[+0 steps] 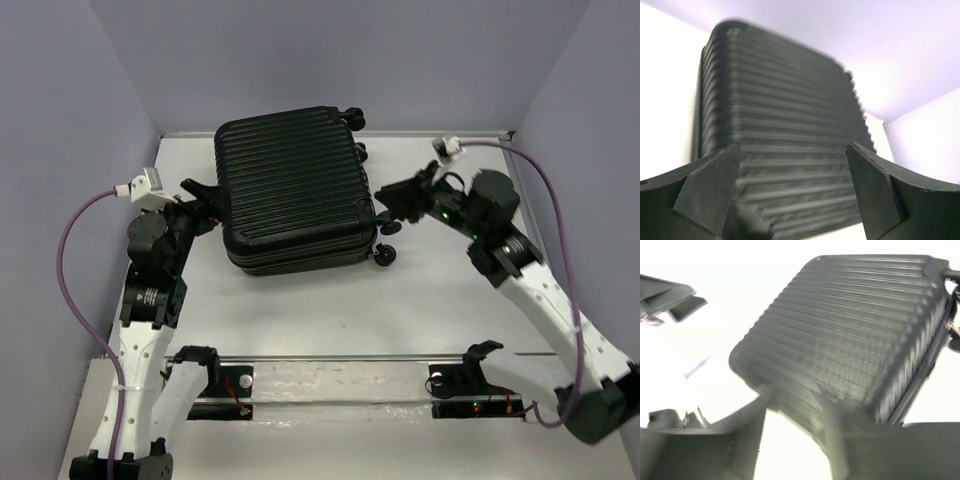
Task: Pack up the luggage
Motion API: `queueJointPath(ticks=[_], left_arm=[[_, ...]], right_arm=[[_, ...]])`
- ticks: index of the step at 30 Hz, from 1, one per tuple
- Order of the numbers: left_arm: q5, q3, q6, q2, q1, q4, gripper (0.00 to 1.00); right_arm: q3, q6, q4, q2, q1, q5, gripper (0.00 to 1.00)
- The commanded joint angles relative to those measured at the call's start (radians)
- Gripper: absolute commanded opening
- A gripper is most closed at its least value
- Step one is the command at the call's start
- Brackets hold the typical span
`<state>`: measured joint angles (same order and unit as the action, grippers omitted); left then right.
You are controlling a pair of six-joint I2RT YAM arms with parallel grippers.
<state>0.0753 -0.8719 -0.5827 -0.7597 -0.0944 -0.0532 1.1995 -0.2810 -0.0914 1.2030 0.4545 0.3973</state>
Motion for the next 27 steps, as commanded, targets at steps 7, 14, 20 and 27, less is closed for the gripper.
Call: queueJointPath(ticks=[7, 14, 20, 27], left_arm=[[-0.031, 0.192, 0.109, 0.177, 0.015, -0.178, 0.99], [0.017, 0.232, 0.087, 0.174, 0.03, -0.169, 0.99], [0.061, 0.225, 0.116, 0.16, 0.035, -0.168, 0.99], [0.084, 0.238, 0.124, 0.168, 0.036, -0.166, 0.99]], right_arm=[[-0.716, -0.069, 0.243, -0.419, 0.15, -0.201, 0.07], [-0.767, -0.015, 0.336, -0.312, 0.15, -0.334, 0.53], [-0.767, 0.037, 0.596, -0.091, 0.15, -0.348, 0.56], [-0.752, 0.123, 0.749, 0.016, 0.15, -0.393, 0.55]])
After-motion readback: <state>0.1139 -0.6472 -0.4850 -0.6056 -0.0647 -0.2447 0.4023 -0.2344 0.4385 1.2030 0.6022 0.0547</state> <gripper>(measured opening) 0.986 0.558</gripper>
